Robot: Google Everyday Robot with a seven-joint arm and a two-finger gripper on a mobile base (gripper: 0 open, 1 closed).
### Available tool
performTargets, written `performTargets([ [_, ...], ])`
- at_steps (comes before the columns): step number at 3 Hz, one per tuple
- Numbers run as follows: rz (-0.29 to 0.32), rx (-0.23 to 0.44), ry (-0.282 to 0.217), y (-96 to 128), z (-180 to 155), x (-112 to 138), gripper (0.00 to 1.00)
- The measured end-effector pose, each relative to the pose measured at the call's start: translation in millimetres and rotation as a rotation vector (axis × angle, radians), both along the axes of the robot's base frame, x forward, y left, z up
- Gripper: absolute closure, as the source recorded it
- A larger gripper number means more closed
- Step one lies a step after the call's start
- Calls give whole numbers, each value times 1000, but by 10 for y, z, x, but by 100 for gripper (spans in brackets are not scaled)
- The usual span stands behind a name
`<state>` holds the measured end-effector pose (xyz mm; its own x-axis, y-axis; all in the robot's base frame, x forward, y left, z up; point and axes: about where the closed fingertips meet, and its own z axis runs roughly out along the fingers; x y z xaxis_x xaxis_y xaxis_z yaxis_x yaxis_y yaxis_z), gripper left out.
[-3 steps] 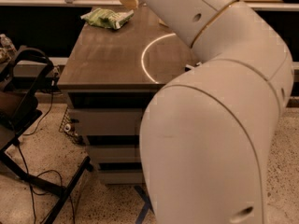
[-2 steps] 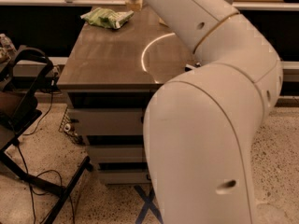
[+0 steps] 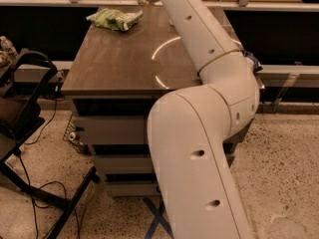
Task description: Move white bowl near green jalapeno chip bag
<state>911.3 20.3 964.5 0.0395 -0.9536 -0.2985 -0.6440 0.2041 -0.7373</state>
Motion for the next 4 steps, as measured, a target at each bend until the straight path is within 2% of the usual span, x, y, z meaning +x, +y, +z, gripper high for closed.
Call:
performTargets([
  [1,0,-15,8,-6,-46,2,100],
  [2,5,-152,76,-91,-412,18,100],
  [3,3,-241,130,-384,-653,6,100],
  [4,67,-309,145,-487,-806,14,100],
])
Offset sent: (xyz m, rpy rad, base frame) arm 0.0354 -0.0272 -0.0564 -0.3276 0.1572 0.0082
